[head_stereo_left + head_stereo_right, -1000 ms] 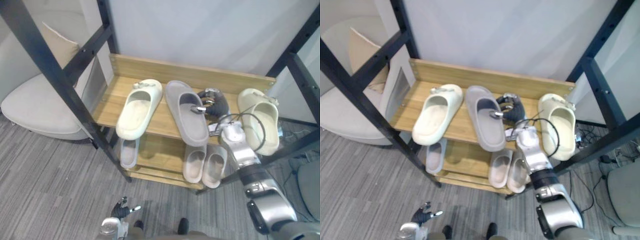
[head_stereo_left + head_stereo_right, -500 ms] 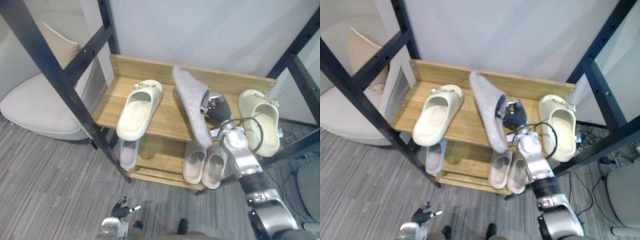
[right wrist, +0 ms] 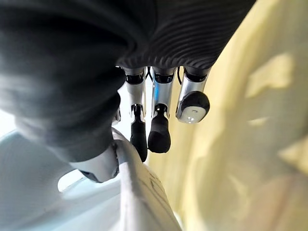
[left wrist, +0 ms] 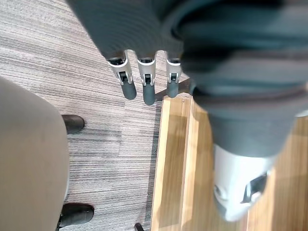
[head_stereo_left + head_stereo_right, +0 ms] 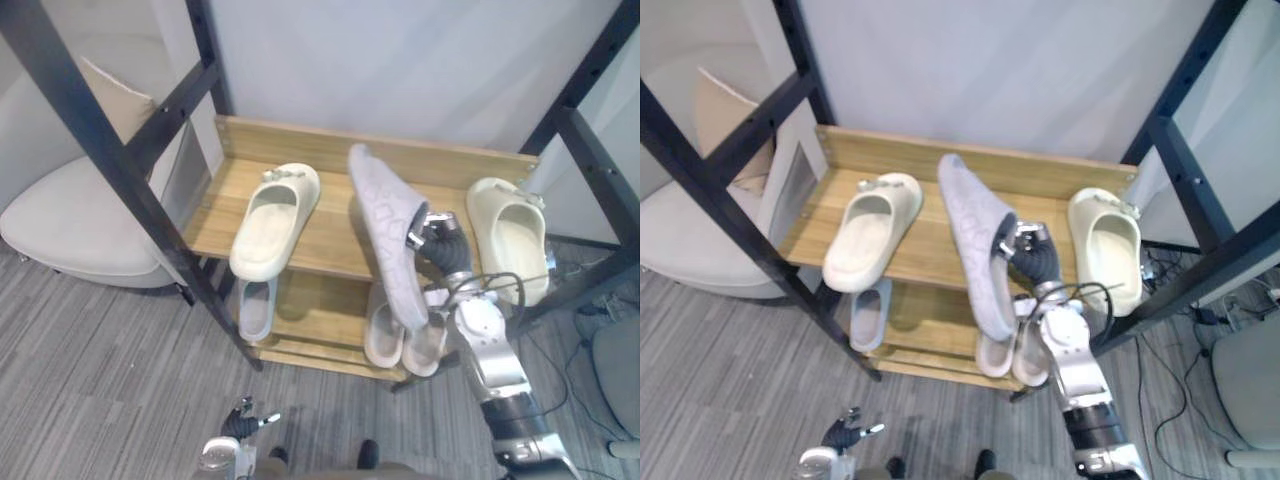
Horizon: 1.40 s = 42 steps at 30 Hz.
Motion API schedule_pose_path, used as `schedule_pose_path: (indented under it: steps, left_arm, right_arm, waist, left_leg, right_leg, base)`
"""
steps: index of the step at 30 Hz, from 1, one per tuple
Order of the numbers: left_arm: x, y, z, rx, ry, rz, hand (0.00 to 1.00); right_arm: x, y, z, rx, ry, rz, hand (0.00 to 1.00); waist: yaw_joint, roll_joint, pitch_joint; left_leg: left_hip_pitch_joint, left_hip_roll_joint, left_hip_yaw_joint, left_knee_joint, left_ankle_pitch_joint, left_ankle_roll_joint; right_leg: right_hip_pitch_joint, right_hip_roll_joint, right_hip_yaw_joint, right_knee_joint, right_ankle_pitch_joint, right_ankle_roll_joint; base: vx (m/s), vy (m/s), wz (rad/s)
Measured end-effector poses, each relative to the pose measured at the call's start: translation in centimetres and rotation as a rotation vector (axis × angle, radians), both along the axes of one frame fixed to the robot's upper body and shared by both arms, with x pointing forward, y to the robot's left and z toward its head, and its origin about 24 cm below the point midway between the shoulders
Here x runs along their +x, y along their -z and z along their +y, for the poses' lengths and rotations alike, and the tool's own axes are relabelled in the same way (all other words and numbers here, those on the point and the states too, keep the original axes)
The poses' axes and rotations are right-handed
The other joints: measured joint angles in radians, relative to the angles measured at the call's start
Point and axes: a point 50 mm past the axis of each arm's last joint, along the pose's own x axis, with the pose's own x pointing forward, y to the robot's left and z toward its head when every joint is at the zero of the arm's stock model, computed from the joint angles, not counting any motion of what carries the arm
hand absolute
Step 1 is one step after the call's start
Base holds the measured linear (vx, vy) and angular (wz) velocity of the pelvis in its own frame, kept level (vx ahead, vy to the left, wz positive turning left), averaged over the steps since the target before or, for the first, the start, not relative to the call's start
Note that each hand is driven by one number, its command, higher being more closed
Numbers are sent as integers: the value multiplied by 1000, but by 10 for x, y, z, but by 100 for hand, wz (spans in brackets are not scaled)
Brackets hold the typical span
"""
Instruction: Organize the slippers on the shoe rack
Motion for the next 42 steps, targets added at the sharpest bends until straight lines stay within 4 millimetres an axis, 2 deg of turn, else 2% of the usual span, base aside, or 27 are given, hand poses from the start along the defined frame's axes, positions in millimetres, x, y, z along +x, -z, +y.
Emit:
schedule_pose_path:
  steps: [5, 9, 14, 19, 26, 28, 29, 31, 32, 33, 34, 36, 39, 41, 42]
  left_arm:
    - [-2, 1, -2, -5, 1, 8, 0]
    - [-7, 3, -2, -7, 0, 28, 0]
    - [-11, 5, -3, -2, 15, 42, 0]
    - [-15, 7, -3, -13, 23, 55, 0]
    - [-15, 7, -5, -13, 45, 53, 0]
    - [-13, 6, -4, -11, 47, 42, 0]
    - [-10, 5, -4, -9, 55, 30, 0]
    - [4, 1, -4, -2, 64, -5, 0]
    - [19, -4, -2, 4, 71, -46, 0]
    - [25, -7, -1, 8, 74, -62, 0]
    - [40, -12, -2, 9, 80, -100, 0]
    - [65, -25, -5, -8, 69, -186, 0]
    - [79, -34, -6, -14, 42, -252, 0]
    - [88, -40, -3, -9, 30, -285, 0]
    - [96, -47, -1, -4, 6, -323, 0]
  right_arm:
    - [-15, -6, 0, 53, -22, -46, 100]
    - [-30, 1, 1, 62, -71, -29, 100]
    - [-42, 9, 8, 81, -155, 4, 100]
    - [-49, 19, 29, 79, -298, 53, 100]
    - [-64, 39, 66, 15, -523, 145, 100]
    - [-66, 49, 76, 7, -568, 187, 100]
    - [-66, 56, 81, -9, -596, 217, 100]
    - [-60, 58, 88, -62, -629, 219, 100]
    - [-51, 53, 92, -116, -642, 186, 100]
    - [-47, 50, 94, -128, -644, 175, 100]
    - [-38, 44, 96, -156, -637, 146, 100]
    - [-20, 30, 98, -234, -608, 82, 100]
    - [-9, 17, 94, -311, -558, 18, 100]
    - [-3, 9, 91, -350, -515, -17, 100]
    - [3, 1, 87, -359, -475, -48, 100]
  waist:
    - [-7, 10, -7]
    - [-9, 23, -27]
    - [-21, 26, -43]
    - [-34, 26, -48]
    - [-32, 23, -47]
    - [-21, 29, -38]
    - [-16, 26, -21]
    - [-2, 28, 26]
    - [9, 27, 81]
    - [12, 27, 101]
    - [15, 31, 146]
    - [20, 53, 225]
    - [21, 74, 266]
    - [20, 70, 283]
    - [18, 75, 304]
  left_leg:
    - [0, 1, -6, 20, -1, -1]
    - [21, 3, -11, 25, -2, -3]
    - [33, 4, -13, 23, -1, -5]
    - [41, 4, -16, 24, 1, -7]
    - [72, 1, -46, 23, 2, -6]
    - [63, 1, -58, 34, 1, -7]
    - [29, 6, -69, 75, -9, -9]
    - [-57, 10, -91, 192, -41, -11]
    - [-145, 8, -102, 298, -68, -13]
    - [-182, 6, -105, 338, -76, -15]
    - [-257, 3, -112, 409, -92, -17]
    - [-411, -1, -129, 551, -135, -24]
    - [-517, 4, -136, 593, -136, -25]
    - [-575, 8, -132, 605, -135, -25]
    - [-636, 10, -126, 667, -134, -28]
  right_leg:
    - [13, 0, -2, 1, 0, 0]
    - [33, 0, -4, 0, 0, 1]
    - [45, 1, -3, -4, 0, 1]
    - [61, 2, -7, -13, 3, 1]
    - [112, 0, -38, -13, -2, 5]
    - [113, -1, -49, -5, -12, 4]
    - [82, -5, -56, 62, -43, -1]
    - [-17, -23, -62, 230, -111, -9]
    - [-116, -43, -61, 366, -158, -18]
    - [-154, -51, -62, 414, -174, -20]
    - [-226, -65, -61, 500, -200, -28]
    - [-372, -90, -64, 642, -260, -27]
    - [-472, -94, -64, 676, -264, -23]
    - [-538, -102, -61, 707, -264, -24]
    - [-599, -117, -59, 770, -266, -29]
  base:
    - [-64, -20, 2]
    - [-73, -15, 2]
    - [-46, -7, 0]
    - [-1, -1, 1]
    - [-16, -1, 12]
    - [-72, -17, 24]
    - [-124, -17, 26]
    - [-180, -6, 32]
    - [-288, -12, 29]
    - [-286, -18, 28]
    - [-266, -19, 21]
    - [-347, -2, 22]
    - [-274, 19, 4]
    - [-169, -13, -2]
    - [-133, -5, 1]
